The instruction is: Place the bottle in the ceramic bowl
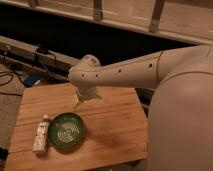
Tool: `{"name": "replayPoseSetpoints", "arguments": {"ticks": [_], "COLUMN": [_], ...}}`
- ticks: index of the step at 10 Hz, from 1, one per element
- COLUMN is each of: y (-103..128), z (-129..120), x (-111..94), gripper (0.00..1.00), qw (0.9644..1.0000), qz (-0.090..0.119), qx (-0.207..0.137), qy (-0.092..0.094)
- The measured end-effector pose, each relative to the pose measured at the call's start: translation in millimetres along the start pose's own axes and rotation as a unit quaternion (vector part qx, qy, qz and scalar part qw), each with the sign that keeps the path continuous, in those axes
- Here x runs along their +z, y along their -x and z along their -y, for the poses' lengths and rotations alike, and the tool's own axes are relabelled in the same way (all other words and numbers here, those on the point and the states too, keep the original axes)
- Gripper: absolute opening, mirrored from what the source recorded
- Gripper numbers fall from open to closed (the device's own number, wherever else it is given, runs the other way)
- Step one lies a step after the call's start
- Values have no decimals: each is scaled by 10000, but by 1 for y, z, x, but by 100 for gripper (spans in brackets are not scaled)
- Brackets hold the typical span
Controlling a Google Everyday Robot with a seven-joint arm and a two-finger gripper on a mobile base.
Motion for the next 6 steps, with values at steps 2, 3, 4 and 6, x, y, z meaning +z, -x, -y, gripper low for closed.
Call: {"name": "replayPoseSetpoints", "arguments": {"ticks": [2, 3, 4, 6], "y": [-1, -1, 0, 15], "z": [0, 0, 0, 4], "x": [1, 1, 1, -1], "gripper": [80, 80, 80, 80], "qw": [10000, 10000, 10000, 10000], "qz": [-13, -13, -7, -3], "qx": [1, 1, 11, 77], "qy": [2, 2, 0, -21]}}
